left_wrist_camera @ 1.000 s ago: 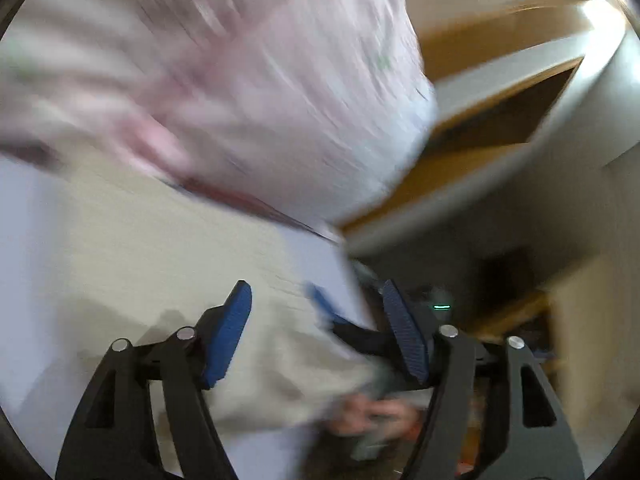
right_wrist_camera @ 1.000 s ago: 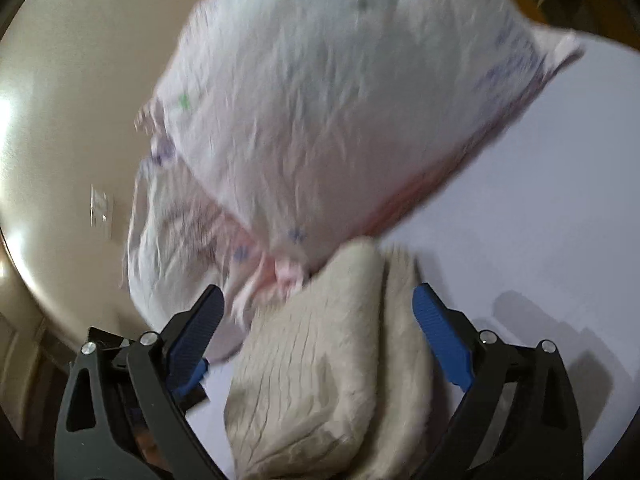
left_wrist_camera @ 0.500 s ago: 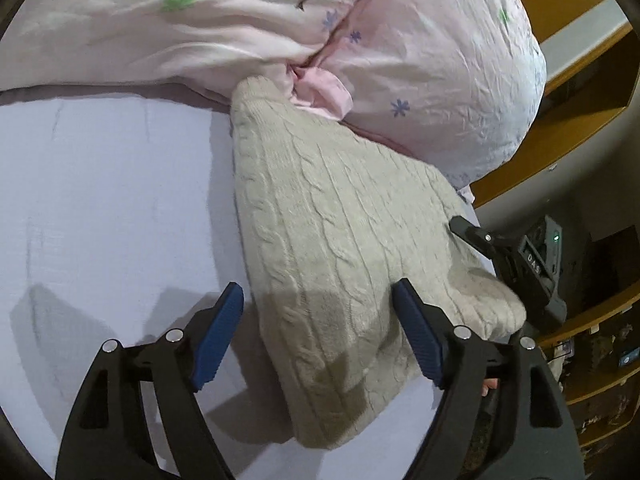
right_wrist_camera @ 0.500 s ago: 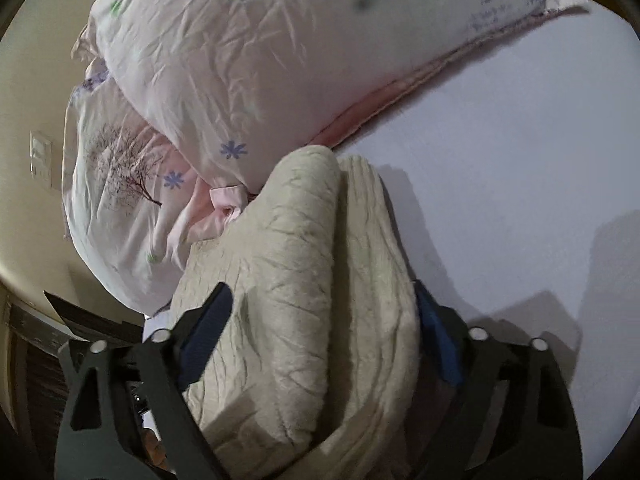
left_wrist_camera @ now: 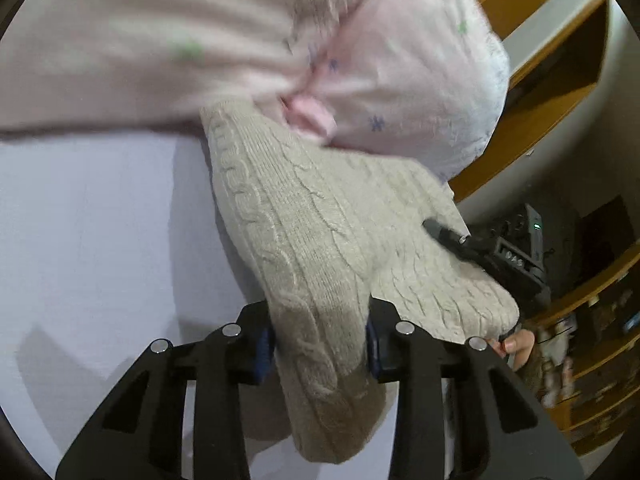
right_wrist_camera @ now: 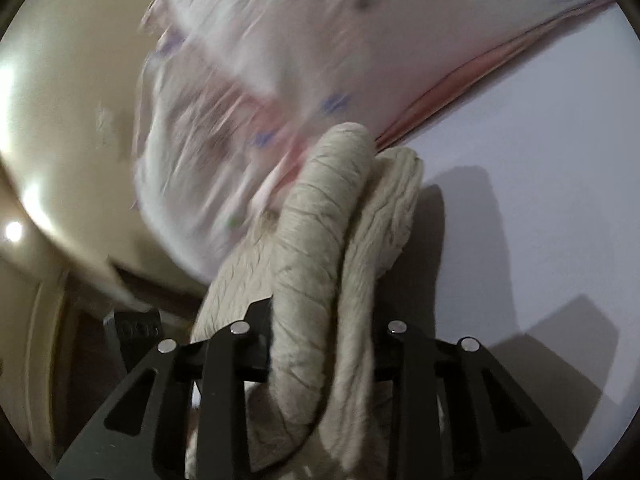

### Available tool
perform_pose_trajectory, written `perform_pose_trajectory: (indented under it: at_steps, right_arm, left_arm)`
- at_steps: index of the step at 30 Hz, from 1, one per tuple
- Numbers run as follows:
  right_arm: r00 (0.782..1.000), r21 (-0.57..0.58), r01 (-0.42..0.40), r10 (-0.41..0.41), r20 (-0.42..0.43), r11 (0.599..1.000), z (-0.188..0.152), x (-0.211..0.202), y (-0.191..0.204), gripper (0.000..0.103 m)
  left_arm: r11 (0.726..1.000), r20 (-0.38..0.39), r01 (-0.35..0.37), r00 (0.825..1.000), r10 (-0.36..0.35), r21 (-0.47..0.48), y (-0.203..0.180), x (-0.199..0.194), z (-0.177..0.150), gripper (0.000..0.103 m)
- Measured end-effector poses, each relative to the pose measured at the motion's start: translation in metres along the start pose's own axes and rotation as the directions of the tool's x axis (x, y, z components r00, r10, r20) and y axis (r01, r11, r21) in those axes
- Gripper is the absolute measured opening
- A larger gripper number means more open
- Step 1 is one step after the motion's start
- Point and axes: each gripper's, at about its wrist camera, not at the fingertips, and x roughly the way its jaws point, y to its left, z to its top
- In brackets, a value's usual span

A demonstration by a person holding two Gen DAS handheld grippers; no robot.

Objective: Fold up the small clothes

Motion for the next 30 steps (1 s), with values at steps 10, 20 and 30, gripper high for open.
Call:
perform_pose_trajectory:
  at_steps: [10, 20, 30]
  right_arm:
    - [0.983, -0.165, 0.154, -0.134, 0.126, 0.974, 0.001, -0.002, 0.043, 0.051]
    - [0.95, -0.273, 0.305, -0.274, 0.147, 0.912, 0.003, 0.018, 0.052, 0.008]
    - [0.943, -0.276, 0.326, -0.291, 0.159, 0.904, -0.019, -0.021, 0.07, 0.031]
  left_arm:
    - [0.976, 0.203, -0.211, 0.959, 0.198, 0.048, 0.017, -0.072, -0.016, 0.055]
    - [0.976, 0.058, -0.109, 0.993, 0.1, 0.188, -0.01, -0.016, -0.03, 0.049]
    - [0.968, 0.086, -0.115, 0.991, 0.098, 0.223, -0.006, -0.019, -0.037, 0.05]
